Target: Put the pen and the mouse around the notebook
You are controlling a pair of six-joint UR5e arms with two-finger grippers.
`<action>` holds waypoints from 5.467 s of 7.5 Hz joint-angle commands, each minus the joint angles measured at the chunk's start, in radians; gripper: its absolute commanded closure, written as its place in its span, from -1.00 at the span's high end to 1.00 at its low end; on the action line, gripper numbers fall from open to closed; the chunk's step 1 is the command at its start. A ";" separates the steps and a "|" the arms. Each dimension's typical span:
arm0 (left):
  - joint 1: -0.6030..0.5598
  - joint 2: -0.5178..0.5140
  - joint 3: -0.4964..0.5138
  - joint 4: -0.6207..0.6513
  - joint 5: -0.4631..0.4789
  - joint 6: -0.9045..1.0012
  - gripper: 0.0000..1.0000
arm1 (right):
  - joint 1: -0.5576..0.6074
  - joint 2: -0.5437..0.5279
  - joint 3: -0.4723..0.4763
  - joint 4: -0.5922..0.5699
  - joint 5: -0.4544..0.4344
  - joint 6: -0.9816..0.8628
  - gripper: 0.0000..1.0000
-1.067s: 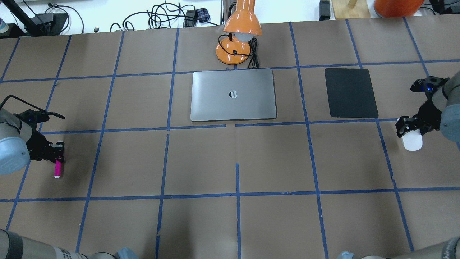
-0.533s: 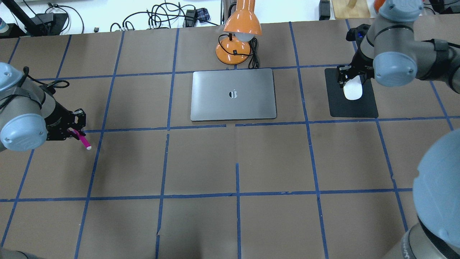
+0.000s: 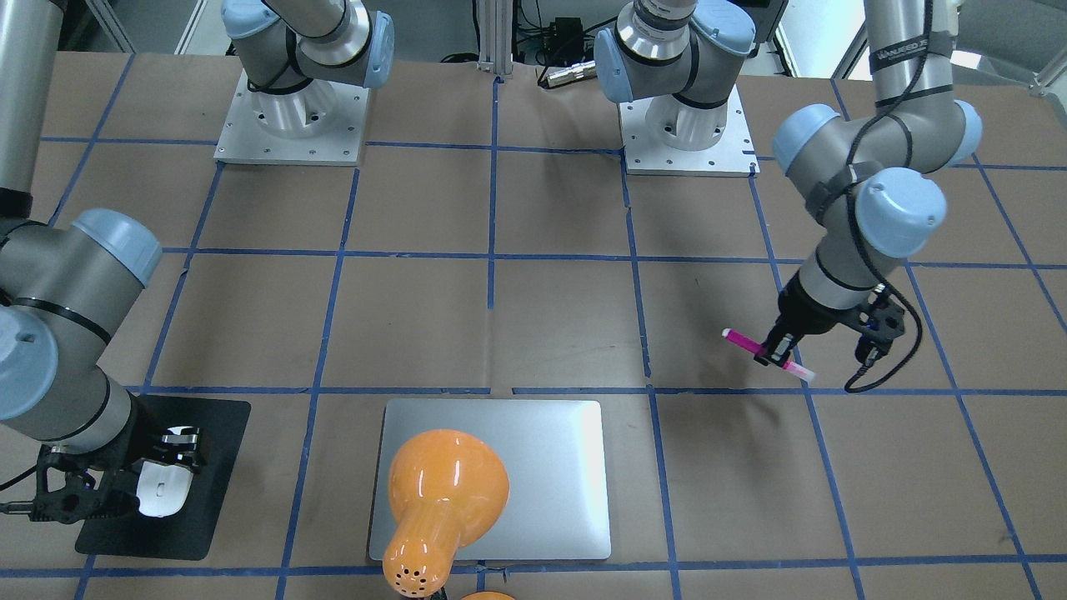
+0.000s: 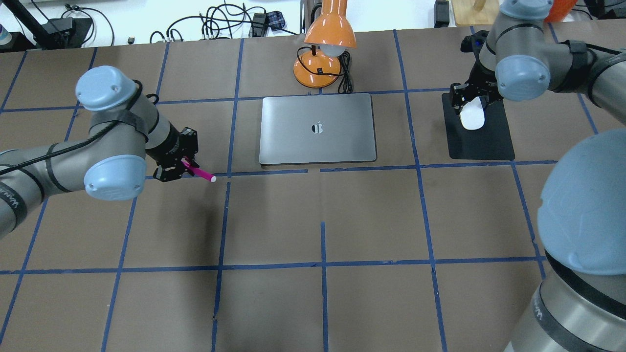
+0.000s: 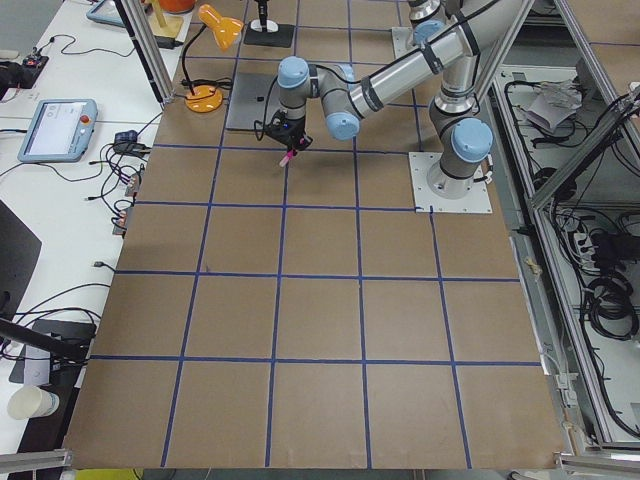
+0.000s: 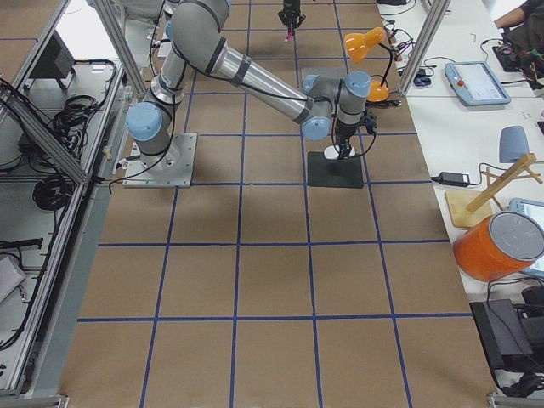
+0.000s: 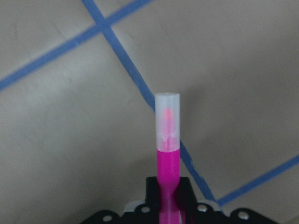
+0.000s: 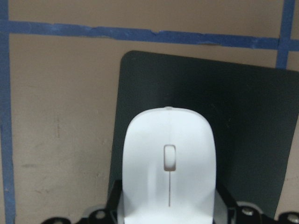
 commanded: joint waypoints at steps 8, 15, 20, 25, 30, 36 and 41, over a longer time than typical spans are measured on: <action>-0.535 -0.194 0.087 0.064 0.000 -0.834 -1.00 | -0.047 -0.004 0.023 0.053 -0.029 0.102 1.00; -0.434 -0.047 0.107 -0.003 -0.003 -0.267 1.00 | 0.081 -0.385 -0.077 0.522 -0.013 0.196 1.00; -0.059 0.165 0.453 -0.734 -0.028 1.055 1.00 | 0.302 -0.488 -0.063 0.523 0.028 0.398 1.00; -0.012 0.223 0.488 -0.766 -0.017 1.166 1.00 | 0.216 -0.392 -0.133 0.527 0.044 0.332 1.00; -0.013 0.225 0.488 -0.749 -0.016 1.174 1.00 | 0.243 -0.434 -0.136 0.567 0.040 0.347 1.00; -0.010 0.225 0.491 -0.746 -0.017 1.174 1.00 | 0.241 -0.428 -0.127 0.572 0.033 0.340 1.00; -0.006 0.225 0.493 -0.738 -0.017 1.174 1.00 | 0.237 -0.423 -0.130 0.584 0.039 0.340 1.00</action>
